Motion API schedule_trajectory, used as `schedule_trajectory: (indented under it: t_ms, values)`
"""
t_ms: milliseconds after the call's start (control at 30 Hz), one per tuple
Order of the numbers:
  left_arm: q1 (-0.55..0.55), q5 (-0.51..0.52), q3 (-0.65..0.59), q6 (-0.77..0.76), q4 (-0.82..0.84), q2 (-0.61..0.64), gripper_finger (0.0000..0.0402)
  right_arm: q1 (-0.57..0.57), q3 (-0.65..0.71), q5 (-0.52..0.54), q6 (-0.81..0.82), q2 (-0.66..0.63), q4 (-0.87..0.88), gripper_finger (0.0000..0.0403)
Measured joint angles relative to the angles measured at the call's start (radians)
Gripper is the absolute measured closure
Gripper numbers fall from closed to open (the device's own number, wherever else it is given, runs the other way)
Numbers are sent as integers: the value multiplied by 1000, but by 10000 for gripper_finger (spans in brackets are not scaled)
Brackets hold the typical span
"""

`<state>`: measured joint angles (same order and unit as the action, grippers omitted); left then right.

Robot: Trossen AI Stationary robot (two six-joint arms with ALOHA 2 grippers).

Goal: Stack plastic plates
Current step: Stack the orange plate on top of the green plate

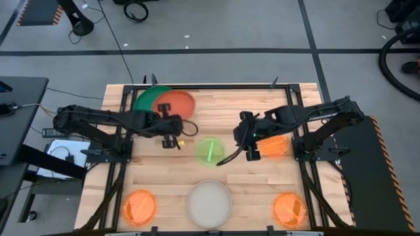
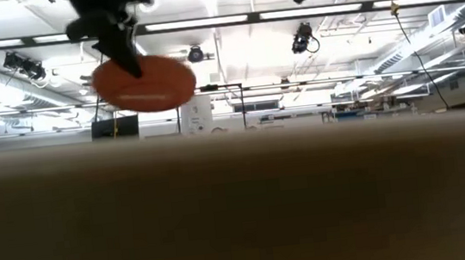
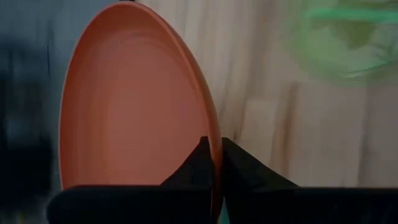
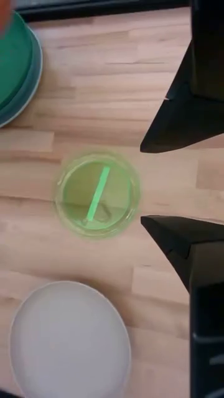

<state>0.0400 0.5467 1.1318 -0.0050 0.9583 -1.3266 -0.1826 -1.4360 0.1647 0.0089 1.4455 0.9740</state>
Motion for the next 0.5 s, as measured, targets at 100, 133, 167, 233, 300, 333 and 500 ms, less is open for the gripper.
schedule_trajectory:
  t_ms: [100,133,167,233,300,333,500]
  values:
    - [-52,7,-34,-181,86,-1,382,-18,62,22,24,2,-42,222]
    - [-70,13,-48,-206,84,-1,381,-23,84,22,25,2,-68,223]
    - [-89,18,-66,-220,74,-1,381,-27,101,22,24,2,-89,223]
    - [-133,17,-103,-236,51,-1,381,-32,126,22,21,2,-95,223]
    - [-182,16,-139,-246,-6,-1,381,-34,147,21,23,2,-128,223]
    - [-207,17,-161,-246,-38,-1,381,-34,155,21,23,2,-140,223]
    - [-317,19,-245,-246,-206,-5,381,-33,164,21,20,2,-151,223]
